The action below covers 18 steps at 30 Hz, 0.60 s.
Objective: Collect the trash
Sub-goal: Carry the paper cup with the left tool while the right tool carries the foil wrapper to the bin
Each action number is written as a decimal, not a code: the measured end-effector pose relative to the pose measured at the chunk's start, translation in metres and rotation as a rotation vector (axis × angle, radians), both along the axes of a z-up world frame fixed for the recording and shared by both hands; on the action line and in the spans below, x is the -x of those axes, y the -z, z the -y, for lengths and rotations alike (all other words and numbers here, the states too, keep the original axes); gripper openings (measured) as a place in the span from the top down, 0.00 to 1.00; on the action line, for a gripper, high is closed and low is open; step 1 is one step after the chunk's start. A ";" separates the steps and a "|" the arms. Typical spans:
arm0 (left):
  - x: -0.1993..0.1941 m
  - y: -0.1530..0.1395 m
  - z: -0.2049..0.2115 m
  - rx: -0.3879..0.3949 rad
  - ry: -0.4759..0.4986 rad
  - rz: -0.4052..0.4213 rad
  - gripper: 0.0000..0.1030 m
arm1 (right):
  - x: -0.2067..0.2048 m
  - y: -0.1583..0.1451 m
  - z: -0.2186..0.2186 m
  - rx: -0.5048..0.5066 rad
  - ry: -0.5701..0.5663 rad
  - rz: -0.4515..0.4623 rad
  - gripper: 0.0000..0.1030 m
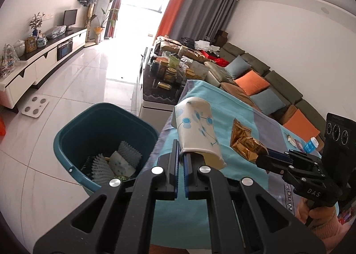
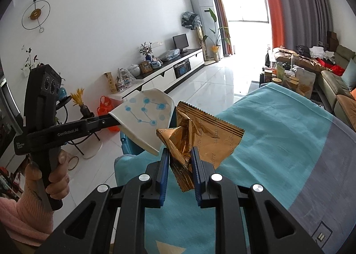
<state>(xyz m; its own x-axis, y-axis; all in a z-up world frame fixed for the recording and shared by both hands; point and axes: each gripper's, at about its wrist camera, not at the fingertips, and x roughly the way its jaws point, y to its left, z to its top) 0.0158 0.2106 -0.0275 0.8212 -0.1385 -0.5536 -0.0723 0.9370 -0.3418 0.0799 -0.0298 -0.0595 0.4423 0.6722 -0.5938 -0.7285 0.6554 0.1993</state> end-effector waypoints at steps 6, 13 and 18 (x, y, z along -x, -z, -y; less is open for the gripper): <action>0.006 0.003 -0.012 0.006 -0.038 -0.004 0.96 | -0.001 0.001 -0.014 0.008 -0.028 -0.001 0.82; 0.012 0.009 -0.024 0.012 -0.075 -0.018 0.96 | -0.004 -0.001 -0.028 0.018 -0.060 -0.002 0.82; 0.015 0.012 -0.029 0.018 -0.096 -0.028 0.96 | -0.003 -0.002 -0.038 0.031 -0.084 0.005 0.82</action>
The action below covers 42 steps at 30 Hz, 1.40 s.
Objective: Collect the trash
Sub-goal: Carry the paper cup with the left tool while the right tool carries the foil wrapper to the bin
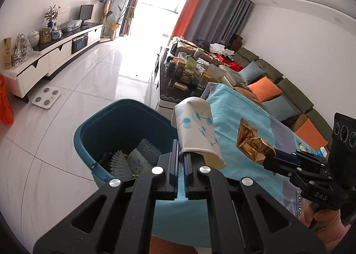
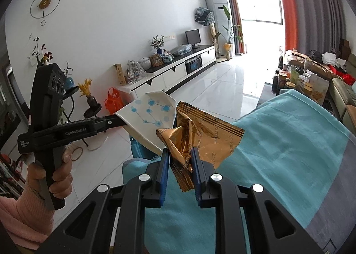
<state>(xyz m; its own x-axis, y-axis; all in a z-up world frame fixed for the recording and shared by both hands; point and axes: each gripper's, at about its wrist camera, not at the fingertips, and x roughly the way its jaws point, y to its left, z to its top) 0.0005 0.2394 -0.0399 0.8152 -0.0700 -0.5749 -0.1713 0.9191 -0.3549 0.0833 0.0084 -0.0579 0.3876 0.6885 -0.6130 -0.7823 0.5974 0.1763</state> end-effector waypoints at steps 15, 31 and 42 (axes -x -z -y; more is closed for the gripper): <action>0.000 0.014 -0.021 0.017 -0.050 -0.031 0.96 | -0.007 0.000 -0.033 0.024 -0.060 0.004 0.82; -0.002 0.025 -0.034 0.007 -0.091 -0.062 0.96 | -0.016 0.007 -0.052 0.043 -0.087 -0.014 0.82; -0.005 0.029 -0.039 0.002 -0.109 -0.074 0.96 | -0.023 0.014 -0.067 0.062 -0.105 -0.038 0.82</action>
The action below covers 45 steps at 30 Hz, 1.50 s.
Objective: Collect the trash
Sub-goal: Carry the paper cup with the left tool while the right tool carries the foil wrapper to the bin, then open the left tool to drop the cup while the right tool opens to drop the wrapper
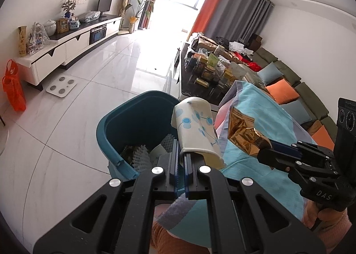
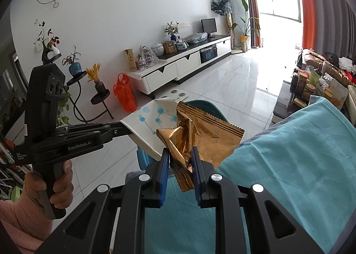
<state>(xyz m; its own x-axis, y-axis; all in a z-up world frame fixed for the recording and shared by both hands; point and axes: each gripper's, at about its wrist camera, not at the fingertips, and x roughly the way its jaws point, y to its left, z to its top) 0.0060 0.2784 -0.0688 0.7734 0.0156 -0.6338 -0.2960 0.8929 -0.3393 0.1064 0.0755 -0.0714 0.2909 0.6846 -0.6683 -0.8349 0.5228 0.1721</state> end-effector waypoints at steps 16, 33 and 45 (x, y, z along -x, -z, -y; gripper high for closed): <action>-0.011 0.011 -0.012 -0.018 -0.039 -0.029 0.96 | -0.015 0.008 -0.029 0.028 -0.022 -0.031 0.82; -0.027 0.025 -0.017 -0.040 -0.080 -0.054 0.96 | -0.038 0.023 -0.045 0.041 -0.024 -0.116 0.82; -0.038 0.036 -0.022 -0.036 -0.090 -0.077 0.96 | -0.045 0.034 -0.054 0.066 -0.016 -0.152 0.81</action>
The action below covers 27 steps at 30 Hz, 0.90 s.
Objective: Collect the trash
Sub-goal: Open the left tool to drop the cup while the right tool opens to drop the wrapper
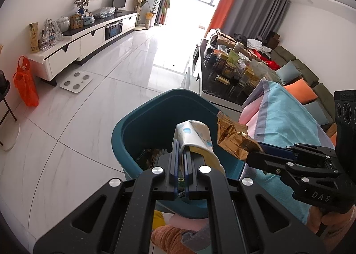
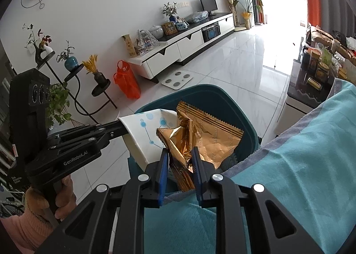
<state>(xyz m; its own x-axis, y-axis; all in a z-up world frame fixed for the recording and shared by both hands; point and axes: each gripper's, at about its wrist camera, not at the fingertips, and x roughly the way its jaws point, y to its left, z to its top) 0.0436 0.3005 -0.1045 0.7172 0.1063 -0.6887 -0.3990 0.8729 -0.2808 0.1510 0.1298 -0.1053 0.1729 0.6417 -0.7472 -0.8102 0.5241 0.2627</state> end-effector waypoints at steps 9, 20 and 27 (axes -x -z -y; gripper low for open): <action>-0.008 0.009 -0.003 0.010 -0.001 -0.016 0.96 | -0.003 0.003 -0.006 0.025 0.004 -0.013 0.81; -0.019 0.017 -0.005 0.023 0.006 -0.027 0.96 | -0.009 0.006 -0.016 0.061 0.017 -0.028 0.78; -0.032 0.028 -0.004 0.062 0.024 -0.038 0.94 | -0.015 0.010 -0.016 0.070 0.039 -0.044 0.75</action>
